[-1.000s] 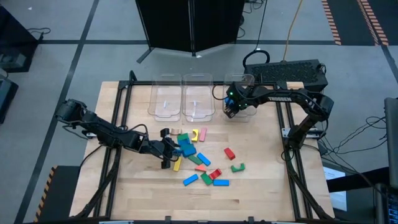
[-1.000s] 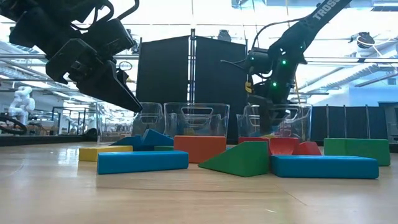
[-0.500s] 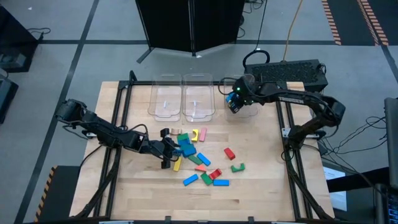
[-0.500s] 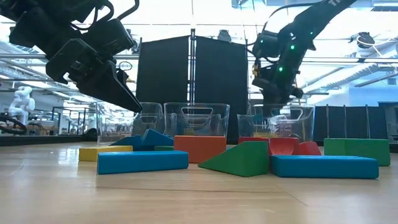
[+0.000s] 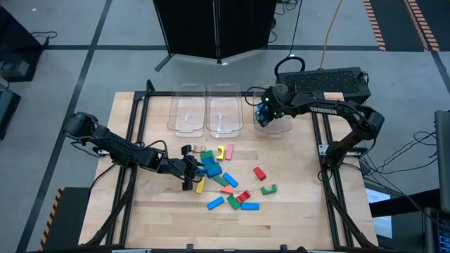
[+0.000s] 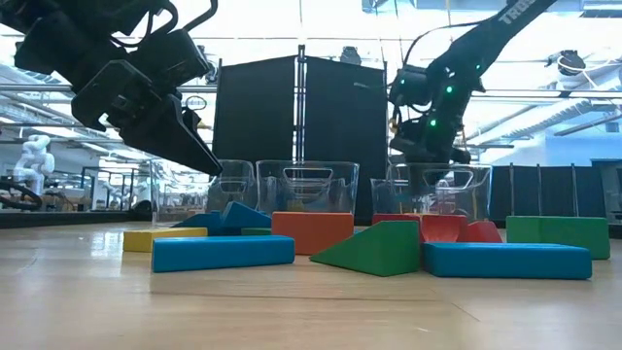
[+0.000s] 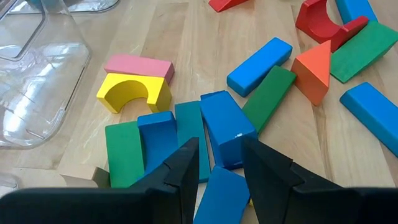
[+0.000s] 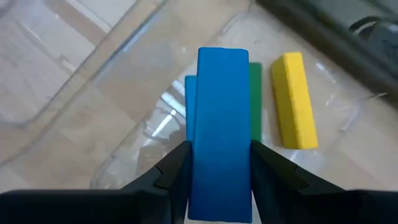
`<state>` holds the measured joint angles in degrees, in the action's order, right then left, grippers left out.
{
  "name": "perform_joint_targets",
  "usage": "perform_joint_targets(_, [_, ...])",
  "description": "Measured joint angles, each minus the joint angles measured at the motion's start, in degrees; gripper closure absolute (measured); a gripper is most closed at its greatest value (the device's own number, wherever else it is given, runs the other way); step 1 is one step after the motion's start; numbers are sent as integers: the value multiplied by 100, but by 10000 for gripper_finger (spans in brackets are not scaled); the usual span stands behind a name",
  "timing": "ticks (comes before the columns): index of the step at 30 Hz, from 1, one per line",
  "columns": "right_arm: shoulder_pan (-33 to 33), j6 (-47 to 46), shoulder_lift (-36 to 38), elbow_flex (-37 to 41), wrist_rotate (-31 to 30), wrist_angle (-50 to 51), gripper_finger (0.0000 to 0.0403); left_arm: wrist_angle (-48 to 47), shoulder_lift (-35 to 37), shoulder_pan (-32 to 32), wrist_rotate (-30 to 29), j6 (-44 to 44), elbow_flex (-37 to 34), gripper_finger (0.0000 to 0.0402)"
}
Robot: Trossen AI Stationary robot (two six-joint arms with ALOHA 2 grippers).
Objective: Sort blocks by size
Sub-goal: Put the dark blue rectangular block into the right transparent bin, then put the blue rectangular block into the right transparent bin
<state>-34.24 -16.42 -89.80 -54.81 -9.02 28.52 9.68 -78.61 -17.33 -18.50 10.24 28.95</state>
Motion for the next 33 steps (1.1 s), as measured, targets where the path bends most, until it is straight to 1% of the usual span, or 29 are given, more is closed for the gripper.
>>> perform_joint_targets(11, [-39, 47, -632, 0, 3, -221, 274, -2, 0, 0, 0, 0, 0, 278])
perform_joint_targets(14, [-44, 60, -671, 1, 4, -264, 264, -4, 0, -2, 0, 0, 0, 278])
perform_joint_targets(17, [-42, 60, -630, 2, -6, -355, 246, -19, 0, 0, 0, 0, 0, 278])
perform_joint_targets(21, [-39, 74, -470, 2, -170, -346, 218, -19, 0, 0, 0, 0, 0, 278])
perform_joint_targets(26, [-39, 78, -103, 2, -181, -253, 191, -21, 0, 0, 2, 0, 0, 278])
perform_joint_targets(29, [32, 81, 221, 2, -177, -81, 185, -21, 0, 0, 0, -2, 0, 278])
perform_joint_targets(33, [205, 224, 777, 2, -166, 94, 188, -40, 0, 0, 103, -5, 0, 278])
